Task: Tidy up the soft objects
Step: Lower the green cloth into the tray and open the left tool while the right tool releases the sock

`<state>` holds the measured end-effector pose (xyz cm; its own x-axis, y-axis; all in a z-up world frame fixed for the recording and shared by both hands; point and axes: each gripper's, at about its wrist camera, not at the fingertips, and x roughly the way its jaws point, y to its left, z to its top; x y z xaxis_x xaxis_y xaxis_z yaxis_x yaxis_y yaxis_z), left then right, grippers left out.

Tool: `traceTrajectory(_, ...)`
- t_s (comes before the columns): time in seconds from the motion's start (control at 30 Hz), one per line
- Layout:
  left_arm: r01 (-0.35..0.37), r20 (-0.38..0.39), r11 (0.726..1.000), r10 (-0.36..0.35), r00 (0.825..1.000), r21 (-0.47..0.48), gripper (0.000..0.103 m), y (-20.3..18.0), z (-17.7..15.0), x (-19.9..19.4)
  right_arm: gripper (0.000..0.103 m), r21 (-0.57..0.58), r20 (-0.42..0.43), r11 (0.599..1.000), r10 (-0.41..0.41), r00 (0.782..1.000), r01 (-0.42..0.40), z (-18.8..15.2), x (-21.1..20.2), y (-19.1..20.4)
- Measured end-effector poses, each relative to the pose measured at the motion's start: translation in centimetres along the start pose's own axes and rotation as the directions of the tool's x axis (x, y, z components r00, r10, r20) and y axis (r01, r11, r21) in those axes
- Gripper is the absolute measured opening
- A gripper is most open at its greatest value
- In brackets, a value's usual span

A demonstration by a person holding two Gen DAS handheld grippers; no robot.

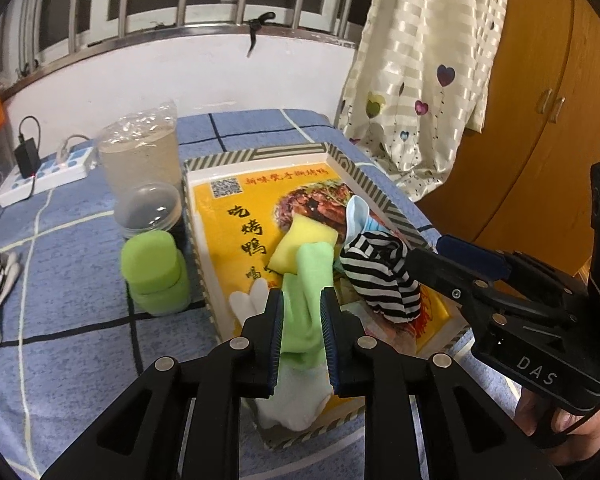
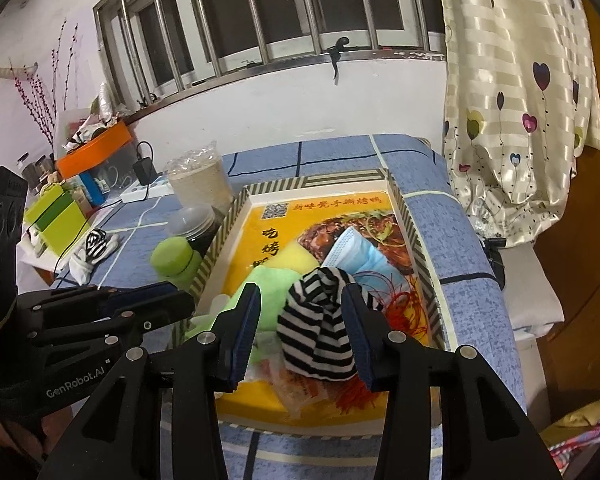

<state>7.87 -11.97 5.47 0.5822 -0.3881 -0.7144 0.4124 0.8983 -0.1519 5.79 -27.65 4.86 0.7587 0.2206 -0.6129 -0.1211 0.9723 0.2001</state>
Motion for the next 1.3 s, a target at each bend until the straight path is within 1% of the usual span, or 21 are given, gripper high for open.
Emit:
traceTrajectory(0.13,-0.016,0.009,1.0,0.016,1.0,-0.013,0.018,0.5,-0.3,-0.8,0.043,-0.009,0.0,1.0,0.007,1.0,-0.007,0.0,-0.3,0.6)
traceTrajectory(0.47,-0.022,0.025,0.999,0.023,0.999,-0.032,0.018,1.6,-0.8,-2.3,0.043,-0.038,-0.006,0.999,0.018,1.0,-0.018,-0.1,-0.6,2.1)
traceTrajectory(0.9,-0.032,0.023,0.998,0.034,0.999,-0.06,0.018,3.4,-1.5,-2.7,0.043,-0.079,-0.031,0.996,0.042,0.999,-0.045,-0.2,0.0,4.3)
traceTrajectory(1.1,-0.058,0.007,0.993,0.059,0.998,-0.106,0.018,5.6,-2.3,-2.5,0.043,-0.114,-0.066,0.99,0.079,0.995,-0.086,-0.6,1.4,6.2)
traceTrajectory(1.3,-0.109,0.008,0.981,0.112,0.994,-0.16,0.018,8.9,-2.8,-3.4,0.043,-0.157,-0.066,0.979,0.119,0.991,-0.128,-0.1,2.4,8.6)
